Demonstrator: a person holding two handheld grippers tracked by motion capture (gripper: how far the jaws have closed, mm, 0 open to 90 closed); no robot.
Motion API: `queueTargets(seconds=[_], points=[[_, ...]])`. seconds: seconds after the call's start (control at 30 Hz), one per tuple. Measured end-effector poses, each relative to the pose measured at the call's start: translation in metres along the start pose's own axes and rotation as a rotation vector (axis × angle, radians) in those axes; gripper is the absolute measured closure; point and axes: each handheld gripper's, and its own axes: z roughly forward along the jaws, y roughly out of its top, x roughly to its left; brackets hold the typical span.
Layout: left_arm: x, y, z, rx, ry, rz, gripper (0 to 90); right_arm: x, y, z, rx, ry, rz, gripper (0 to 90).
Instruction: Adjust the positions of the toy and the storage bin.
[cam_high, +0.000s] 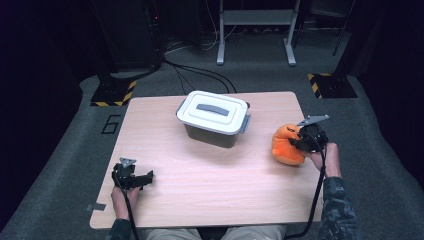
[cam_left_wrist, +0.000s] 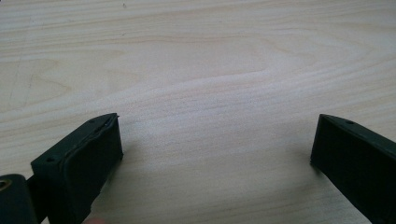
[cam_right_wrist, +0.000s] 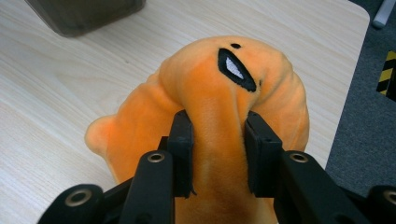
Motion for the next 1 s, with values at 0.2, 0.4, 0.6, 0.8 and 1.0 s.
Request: queueTargets(seconds=[0.2,0.4,0.6,0.8,1.0], points=[[0.0,0.0,0.0,0.0,0.0,0.0,1.7,-0.002,-0.005,0.01,0.001,-0.006,0.04,61.6],[0.0,0.0,0.0,0.0,0.0,0.0,1.7,-0.004,-0.006,0.007,0.002,-0.025,0.067,41.6],[0.0,0.0,0.0,0.0,0.001,-0.001,1.7,-0.005,-0.01,-0.002,-0.046,-0.001,0.156,24.7],[0.0,0.0,0.0,0.0,0.001,-0.001,1.7,0.007,-0.013,-0.017,-0.12,0.032,0.171,15.7],[0.0,0.0,0.0,0.005,0.0,-0.002,1.6,0.036,-0.015,-0.024,-0.172,0.067,0.157,12.6]])
